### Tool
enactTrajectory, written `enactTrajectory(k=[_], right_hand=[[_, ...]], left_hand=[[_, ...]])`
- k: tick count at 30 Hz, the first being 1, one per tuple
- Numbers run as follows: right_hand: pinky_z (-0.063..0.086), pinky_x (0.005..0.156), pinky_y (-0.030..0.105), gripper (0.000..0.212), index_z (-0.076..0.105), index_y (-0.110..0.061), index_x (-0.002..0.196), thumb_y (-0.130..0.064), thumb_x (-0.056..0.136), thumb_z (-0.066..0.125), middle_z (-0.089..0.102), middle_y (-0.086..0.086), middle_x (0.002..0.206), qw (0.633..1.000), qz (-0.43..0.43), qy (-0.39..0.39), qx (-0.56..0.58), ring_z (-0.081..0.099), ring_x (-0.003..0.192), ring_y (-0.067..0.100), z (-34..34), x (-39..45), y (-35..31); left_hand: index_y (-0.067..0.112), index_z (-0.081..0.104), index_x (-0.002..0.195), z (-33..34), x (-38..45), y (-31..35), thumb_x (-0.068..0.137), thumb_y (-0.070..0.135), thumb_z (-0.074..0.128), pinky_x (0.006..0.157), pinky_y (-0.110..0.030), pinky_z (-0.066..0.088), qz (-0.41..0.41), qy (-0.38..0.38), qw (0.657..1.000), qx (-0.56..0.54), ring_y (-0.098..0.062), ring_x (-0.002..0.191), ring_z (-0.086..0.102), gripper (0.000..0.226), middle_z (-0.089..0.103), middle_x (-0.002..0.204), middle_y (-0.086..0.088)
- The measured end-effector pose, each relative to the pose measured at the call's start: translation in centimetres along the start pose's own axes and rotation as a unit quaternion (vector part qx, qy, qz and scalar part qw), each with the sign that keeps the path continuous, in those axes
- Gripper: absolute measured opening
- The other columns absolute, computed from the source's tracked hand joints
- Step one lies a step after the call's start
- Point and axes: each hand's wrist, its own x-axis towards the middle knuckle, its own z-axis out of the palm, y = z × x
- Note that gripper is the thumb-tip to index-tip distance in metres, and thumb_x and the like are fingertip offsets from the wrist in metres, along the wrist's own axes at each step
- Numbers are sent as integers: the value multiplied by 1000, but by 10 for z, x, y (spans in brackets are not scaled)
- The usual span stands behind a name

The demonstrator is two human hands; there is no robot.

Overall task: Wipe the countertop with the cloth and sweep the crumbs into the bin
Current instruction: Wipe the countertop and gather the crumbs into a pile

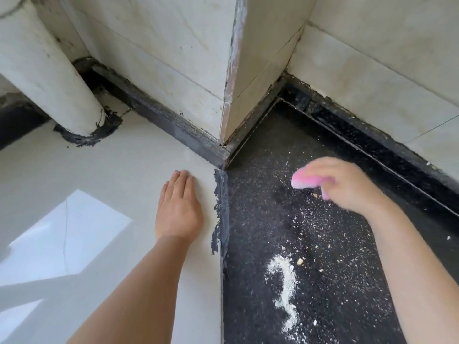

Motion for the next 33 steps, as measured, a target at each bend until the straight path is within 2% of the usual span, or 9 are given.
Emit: enactTrajectory(k=[3, 5, 9, 15, 18, 22, 26, 29, 33], right_hand=[[46, 79, 15, 50, 69, -19, 105, 16, 82, 40, 58, 1, 116, 993, -67, 97, 5, 57, 95, -1, 10, 61, -12], [45, 90, 37, 40, 67, -23, 109, 2, 89, 44, 55, 6, 123, 991, -104, 77, -25, 52, 110, 26, 34, 98, -18], [37, 95, 51, 33, 60, -40, 112, -22, 91, 43, 45, -1, 128, 992, -71, 32, -101, 38, 114, 32, 64, 115, -14], [30, 102, 27, 49, 59, -30, 111, 1, 85, 32, 38, -16, 119, 969, -118, -174, -129, 34, 110, 10, 55, 19, 12], [37, 78, 11, 55, 63, -41, 99, 6, 89, 36, 42, -30, 110, 936, -77, -327, -103, 47, 97, 3, 17, -16, 10], [47, 73, 19, 20, 68, -37, 93, -30, 83, 52, 54, -16, 110, 988, -57, -144, 13, 59, 87, 18, -15, 20, -1], [36, 89, 18, 40, 66, -16, 110, 7, 88, 42, 51, 7, 124, 989, -95, 85, -68, 47, 112, 24, 5, 96, 9], [37, 99, 44, 42, 65, -17, 112, 7, 88, 40, 49, 9, 127, 986, -82, 107, -101, 41, 117, 31, 28, 115, 19], [33, 99, 51, 47, 58, -22, 121, 0, 87, 34, 44, 11, 132, 987, -44, 51, -146, 37, 116, 35, 49, 79, 44]], left_hand=[[-5, 40, 132, 1, 1, -1, 81, 11, 23, 112, -34, 8, 4, 9, 1000, 4, -33, 136, 25, 56, 37, 142, -19], [-7, 43, 129, 2, 1, -2, 81, 9, 26, 111, -38, 14, 6, 13, 1000, 10, -36, 134, 30, 53, 41, 139, -22], [-10, 50, 121, 5, 2, -4, 83, 13, 21, 106, -47, 27, 13, 19, 1000, 20, -41, 125, 41, 53, 49, 130, -26], [-11, 54, 114, 4, 3, -3, 80, 16, 20, 100, -53, 32, 20, 27, 999, 15, -45, 117, 48, 55, 55, 121, -28], [-12, 55, 112, 4, 3, -4, 79, 14, 21, 98, -54, 34, 26, 29, 999, 14, -45, 115, 49, 54, 56, 119, -28], [-10, 54, 115, 6, 3, -6, 80, 16, 20, 101, -51, 31, 19, 30, 999, 15, -44, 119, 46, 55, 54, 122, -27], [-9, 52, 118, 7, 3, -7, 80, 20, 16, 105, -49, 29, 18, 25, 999, 19, -42, 124, 42, 59, 51, 127, -26], [-9, 52, 118, 7, 3, -6, 80, 20, 16, 105, -48, 28, 15, 25, 999, 21, -42, 124, 41, 60, 51, 127, -25], [-9, 53, 116, 8, 3, -7, 81, 19, 18, 104, -49, 30, 21, 34, 999, 23, -43, 122, 43, 57, 52, 124, -27]])
